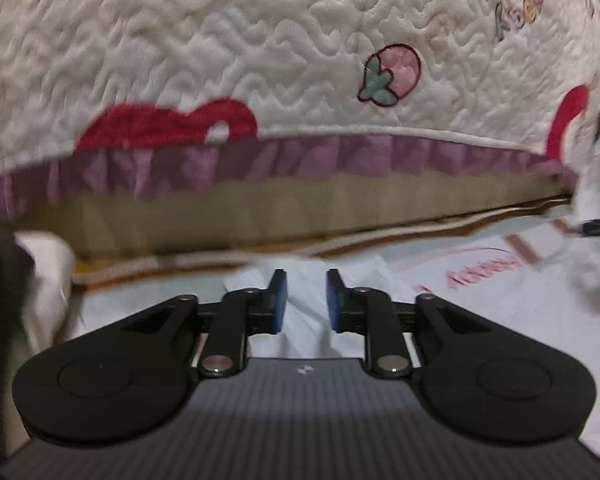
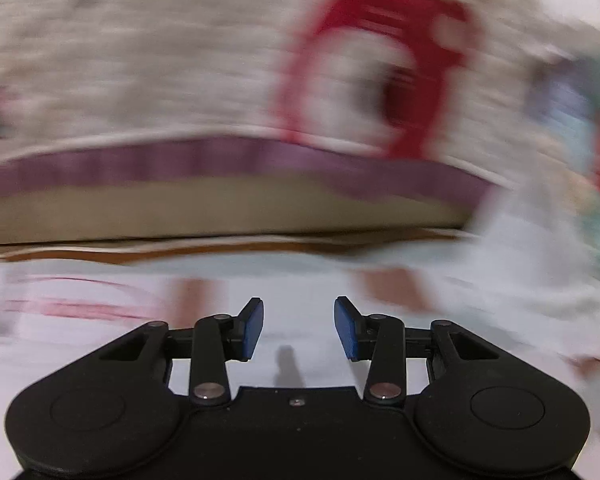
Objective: Fold clothes
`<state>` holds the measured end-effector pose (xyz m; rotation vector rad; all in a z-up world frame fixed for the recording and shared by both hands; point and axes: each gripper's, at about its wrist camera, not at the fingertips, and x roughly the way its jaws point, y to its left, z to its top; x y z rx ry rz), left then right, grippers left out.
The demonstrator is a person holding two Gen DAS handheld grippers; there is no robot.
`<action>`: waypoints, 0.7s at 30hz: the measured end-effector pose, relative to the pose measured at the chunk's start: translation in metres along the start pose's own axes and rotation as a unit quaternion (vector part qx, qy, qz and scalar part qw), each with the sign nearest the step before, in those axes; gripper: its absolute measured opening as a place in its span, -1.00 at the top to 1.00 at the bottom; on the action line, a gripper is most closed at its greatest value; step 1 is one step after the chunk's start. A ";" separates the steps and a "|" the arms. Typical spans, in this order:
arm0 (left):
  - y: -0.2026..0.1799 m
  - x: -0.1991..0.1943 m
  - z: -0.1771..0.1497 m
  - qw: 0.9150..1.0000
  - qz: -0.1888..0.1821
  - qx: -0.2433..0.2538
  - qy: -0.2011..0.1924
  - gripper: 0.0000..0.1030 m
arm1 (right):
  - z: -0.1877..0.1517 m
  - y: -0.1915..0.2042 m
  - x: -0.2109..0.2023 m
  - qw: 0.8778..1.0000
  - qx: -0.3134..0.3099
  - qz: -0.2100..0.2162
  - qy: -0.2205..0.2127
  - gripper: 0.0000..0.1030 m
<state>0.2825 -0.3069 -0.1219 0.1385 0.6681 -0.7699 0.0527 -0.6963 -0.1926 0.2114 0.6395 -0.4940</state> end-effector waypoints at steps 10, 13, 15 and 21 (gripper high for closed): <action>0.031 -0.059 -0.079 0.980 -0.113 -0.142 0.078 0.17 | 0.002 0.177 0.007 0.967 -0.075 0.229 0.081 0.11; 0.039 -0.050 -0.092 0.963 -0.154 -0.201 0.096 0.10 | -0.004 0.198 0.009 0.957 -0.107 0.247 0.105 0.10; 0.038 -0.048 -0.098 0.964 -0.152 -0.195 0.101 0.09 | -0.008 0.206 0.012 0.952 -0.119 0.255 0.118 0.10; 0.023 -0.047 -0.109 0.985 -0.096 -0.099 0.107 -0.27 | -0.027 0.218 0.012 0.940 -0.164 0.259 0.151 0.09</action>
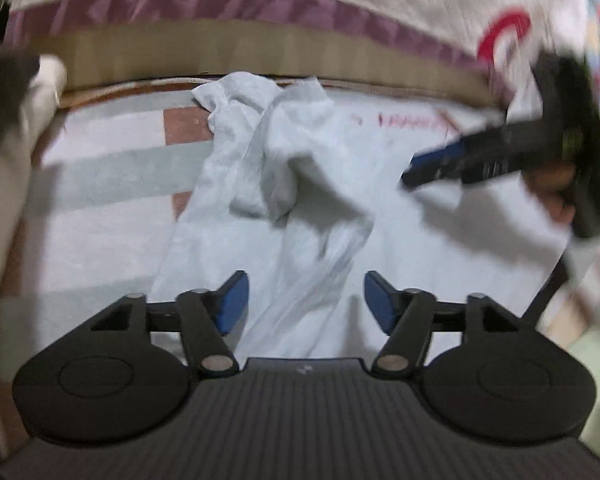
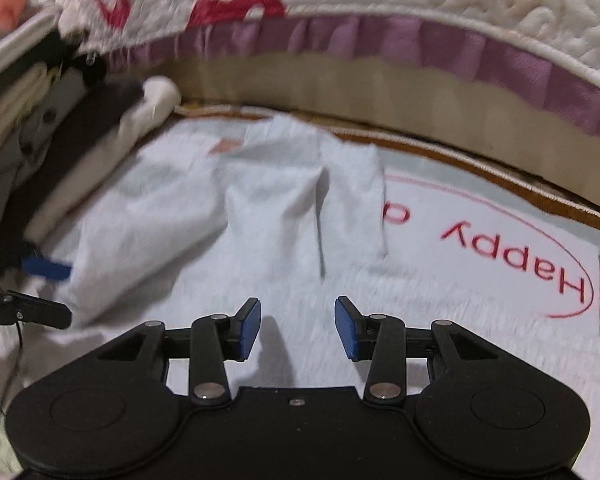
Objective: Fold clothes
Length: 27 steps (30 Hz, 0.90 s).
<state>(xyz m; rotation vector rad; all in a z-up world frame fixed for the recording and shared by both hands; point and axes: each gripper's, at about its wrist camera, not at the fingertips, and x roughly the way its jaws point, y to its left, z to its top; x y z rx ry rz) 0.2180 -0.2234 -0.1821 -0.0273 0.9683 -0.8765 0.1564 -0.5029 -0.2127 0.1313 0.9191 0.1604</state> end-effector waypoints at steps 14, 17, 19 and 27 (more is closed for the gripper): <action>0.009 -0.007 -0.009 0.996 0.074 0.042 -0.025 0.76 | -0.014 0.000 0.010 0.999 -0.023 -0.036 -0.002 -0.01; 0.016 -0.011 -0.007 0.996 0.077 0.026 -0.037 0.75 | -0.014 0.004 0.012 0.998 -0.034 -0.043 0.000 -0.04; 0.021 -0.014 -0.006 0.996 0.080 0.015 -0.045 0.75 | -0.013 0.006 0.012 0.998 -0.038 -0.046 0.004 -0.06; 0.018 -0.011 -0.010 0.996 0.065 0.008 -0.057 0.75 | 0.044 0.013 0.013 0.999 -0.008 0.000 -0.043 -0.06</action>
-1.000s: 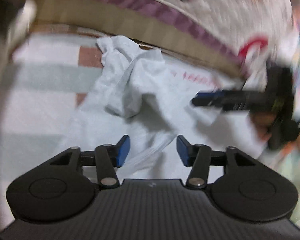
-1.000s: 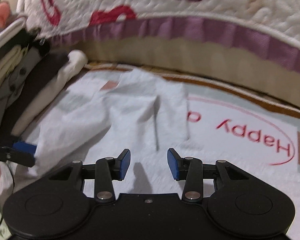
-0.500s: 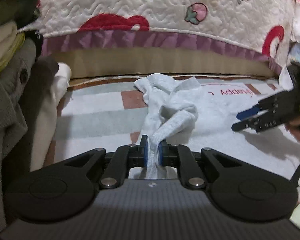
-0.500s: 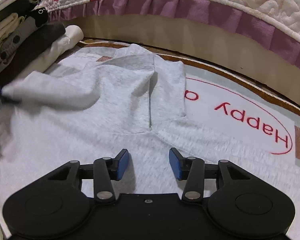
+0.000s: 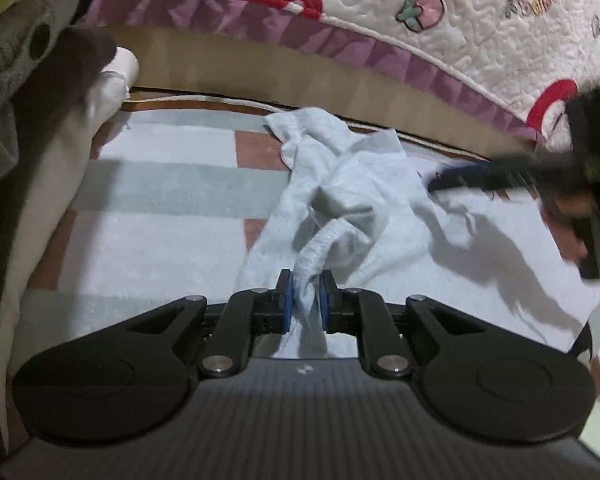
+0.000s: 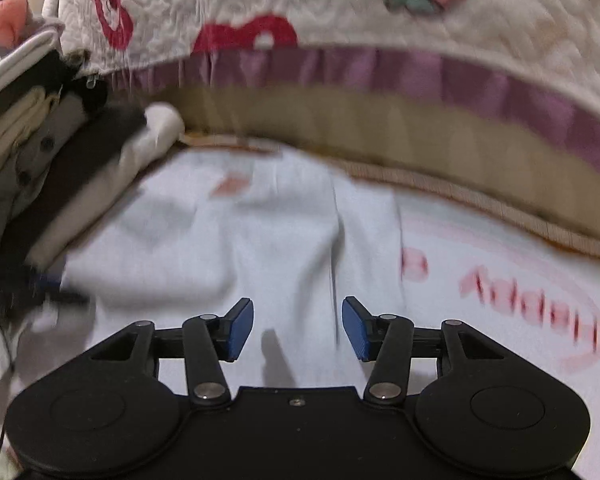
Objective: Fold clothes
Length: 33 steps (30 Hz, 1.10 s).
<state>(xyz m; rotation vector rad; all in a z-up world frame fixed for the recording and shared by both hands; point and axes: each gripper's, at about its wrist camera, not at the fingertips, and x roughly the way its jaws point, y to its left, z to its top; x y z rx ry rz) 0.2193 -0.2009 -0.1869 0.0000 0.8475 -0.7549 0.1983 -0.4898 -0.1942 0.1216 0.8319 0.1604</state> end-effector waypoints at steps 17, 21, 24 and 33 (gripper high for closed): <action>-0.011 -0.009 0.005 1.000 0.008 0.018 -0.015 0.89 | -0.024 0.002 -0.029 0.995 0.040 -0.015 -0.085 0.92; -0.005 0.006 -0.003 0.999 0.053 -0.007 0.007 0.81 | -0.041 -0.026 -0.022 0.995 0.091 -0.046 -0.003 0.89; -0.001 0.005 -0.004 0.998 0.062 -0.001 0.004 0.81 | -0.025 -0.039 -0.028 0.989 0.143 -0.024 -0.027 0.71; 0.004 0.005 -0.003 1.000 0.018 -0.013 -0.007 0.81 | 0.037 -0.065 0.014 0.982 0.182 -0.038 0.004 0.11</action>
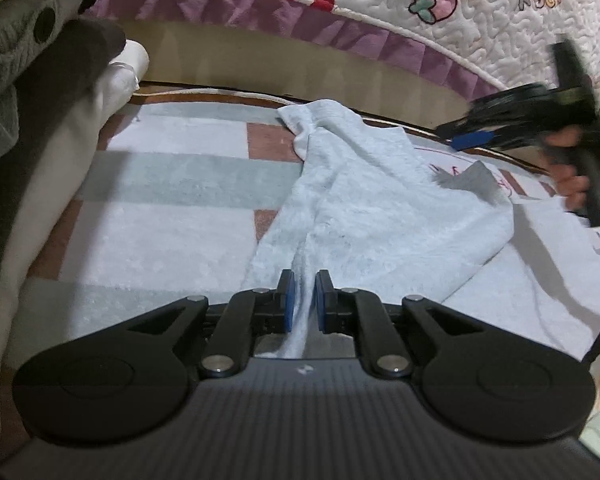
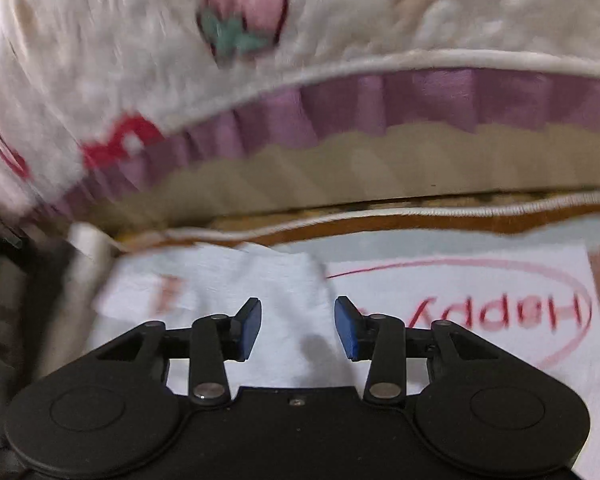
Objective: Fold clothes
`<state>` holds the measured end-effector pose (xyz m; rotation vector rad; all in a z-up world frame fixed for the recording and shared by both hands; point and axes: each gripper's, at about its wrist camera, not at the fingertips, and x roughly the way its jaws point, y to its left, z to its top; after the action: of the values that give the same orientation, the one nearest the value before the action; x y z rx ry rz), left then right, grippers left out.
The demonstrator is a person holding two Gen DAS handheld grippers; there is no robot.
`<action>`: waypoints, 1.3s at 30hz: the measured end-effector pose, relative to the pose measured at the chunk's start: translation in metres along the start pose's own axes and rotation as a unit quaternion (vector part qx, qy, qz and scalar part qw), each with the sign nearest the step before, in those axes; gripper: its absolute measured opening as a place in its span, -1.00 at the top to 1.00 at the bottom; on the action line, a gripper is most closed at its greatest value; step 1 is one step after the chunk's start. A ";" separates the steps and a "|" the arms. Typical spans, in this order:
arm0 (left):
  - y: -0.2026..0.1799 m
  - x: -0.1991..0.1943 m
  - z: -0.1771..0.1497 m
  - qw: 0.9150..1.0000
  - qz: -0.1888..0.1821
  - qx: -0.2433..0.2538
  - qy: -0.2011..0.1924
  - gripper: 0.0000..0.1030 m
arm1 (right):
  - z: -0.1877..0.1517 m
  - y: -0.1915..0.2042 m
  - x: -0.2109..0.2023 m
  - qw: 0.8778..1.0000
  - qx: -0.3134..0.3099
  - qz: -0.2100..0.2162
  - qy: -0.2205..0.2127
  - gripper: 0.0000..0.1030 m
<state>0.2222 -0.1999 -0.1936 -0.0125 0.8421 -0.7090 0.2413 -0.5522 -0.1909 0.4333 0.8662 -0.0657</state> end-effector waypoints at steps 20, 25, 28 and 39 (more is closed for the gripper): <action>-0.005 0.011 -0.007 0.999 0.007 0.028 0.023 0.77 | 0.026 0.046 0.080 0.976 -0.159 -0.150 -0.024 0.55; 0.000 0.008 -0.004 1.000 0.007 0.005 0.008 0.70 | 0.033 0.101 0.055 0.979 -0.173 -0.087 -0.059 0.29; 0.001 0.007 -0.003 1.000 0.010 0.000 0.000 0.63 | 0.033 0.132 0.065 0.989 -0.146 0.021 0.025 -0.13; -0.003 0.010 -0.005 1.000 -0.003 0.002 0.008 0.53 | 0.007 0.142 0.049 0.985 -0.080 0.147 0.031 0.81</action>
<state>0.2222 -0.2065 -0.2028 -0.0061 0.8552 -0.7183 0.3107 -0.4202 -0.1754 0.4110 0.8532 0.2894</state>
